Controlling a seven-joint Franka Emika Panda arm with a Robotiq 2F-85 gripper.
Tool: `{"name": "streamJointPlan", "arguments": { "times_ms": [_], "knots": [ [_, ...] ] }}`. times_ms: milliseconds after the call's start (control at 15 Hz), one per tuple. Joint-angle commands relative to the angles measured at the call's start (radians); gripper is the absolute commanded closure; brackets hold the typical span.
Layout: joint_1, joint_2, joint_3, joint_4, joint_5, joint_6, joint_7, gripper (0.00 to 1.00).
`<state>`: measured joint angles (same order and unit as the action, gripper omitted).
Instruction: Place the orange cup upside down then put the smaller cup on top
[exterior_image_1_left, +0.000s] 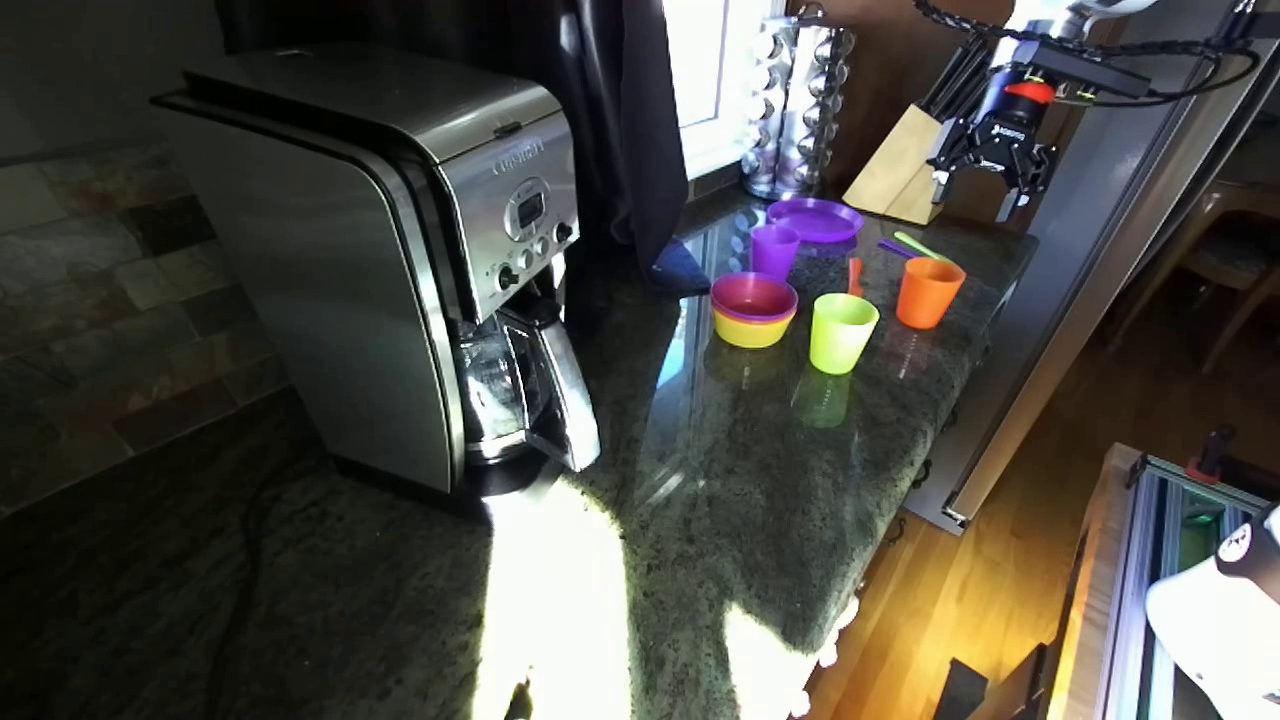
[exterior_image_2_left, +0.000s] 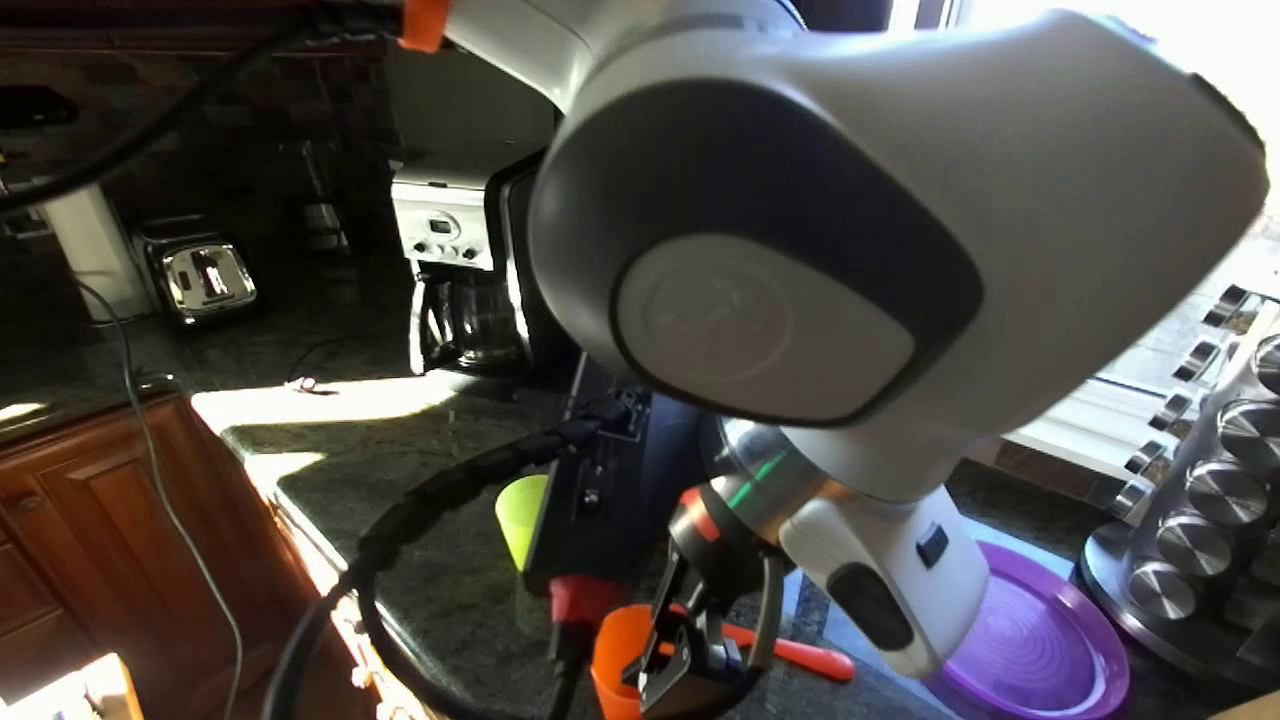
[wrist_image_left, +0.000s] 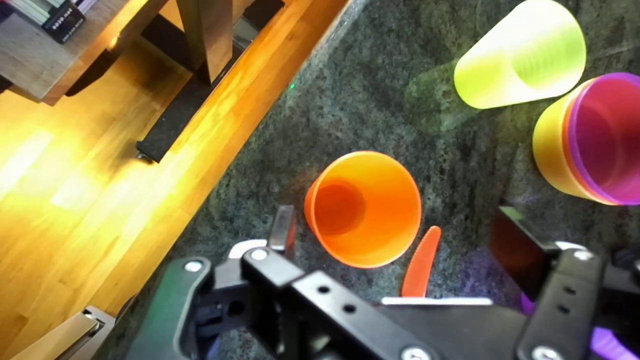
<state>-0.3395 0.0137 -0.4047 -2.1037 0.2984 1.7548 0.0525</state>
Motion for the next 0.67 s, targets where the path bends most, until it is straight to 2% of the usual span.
{"name": "streamJointPlan", "arguments": {
  "times_ms": [0, 333, 600],
  "knots": [
    [-0.044, 0.14, -0.006, 0.102, 0.08, -0.083, 0.002, 0.0],
    [-0.101, 0.292, 0.003, 0.195, 0.141, -0.118, 0.037, 0.0],
    [-0.144, 0.385, 0.025, 0.26, 0.239, -0.158, 0.044, 0.0]
  ]
}}
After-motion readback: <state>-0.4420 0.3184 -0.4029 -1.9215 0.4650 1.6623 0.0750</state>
